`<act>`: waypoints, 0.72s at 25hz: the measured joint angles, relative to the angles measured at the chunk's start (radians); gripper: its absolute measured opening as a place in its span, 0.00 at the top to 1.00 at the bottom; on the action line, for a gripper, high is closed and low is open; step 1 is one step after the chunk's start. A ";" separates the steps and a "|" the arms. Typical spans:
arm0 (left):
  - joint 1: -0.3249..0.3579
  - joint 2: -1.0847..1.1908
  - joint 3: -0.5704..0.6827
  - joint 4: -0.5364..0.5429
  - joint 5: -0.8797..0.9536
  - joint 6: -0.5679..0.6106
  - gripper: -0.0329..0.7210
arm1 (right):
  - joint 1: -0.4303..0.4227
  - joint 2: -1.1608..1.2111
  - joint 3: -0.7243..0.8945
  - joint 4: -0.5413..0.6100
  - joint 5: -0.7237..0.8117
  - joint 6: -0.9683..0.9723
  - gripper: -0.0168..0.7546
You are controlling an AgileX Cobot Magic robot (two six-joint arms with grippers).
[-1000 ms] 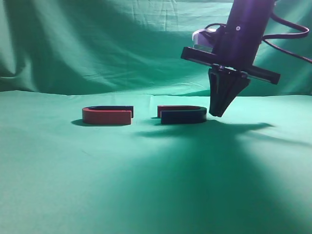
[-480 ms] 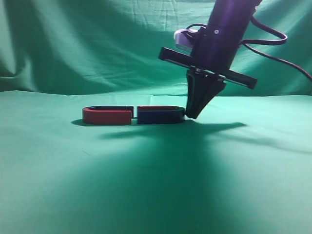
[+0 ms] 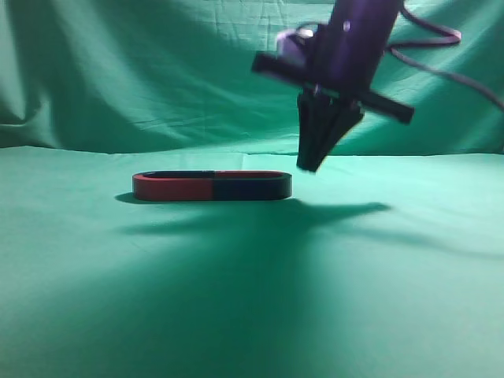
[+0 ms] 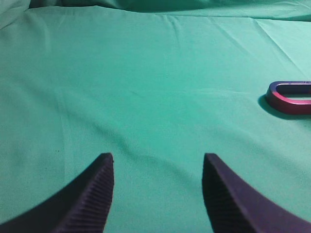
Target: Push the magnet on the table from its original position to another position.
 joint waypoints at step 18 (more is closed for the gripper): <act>0.000 0.000 0.000 0.000 0.000 0.000 0.46 | 0.000 -0.627 0.006 -0.134 0.248 0.128 0.98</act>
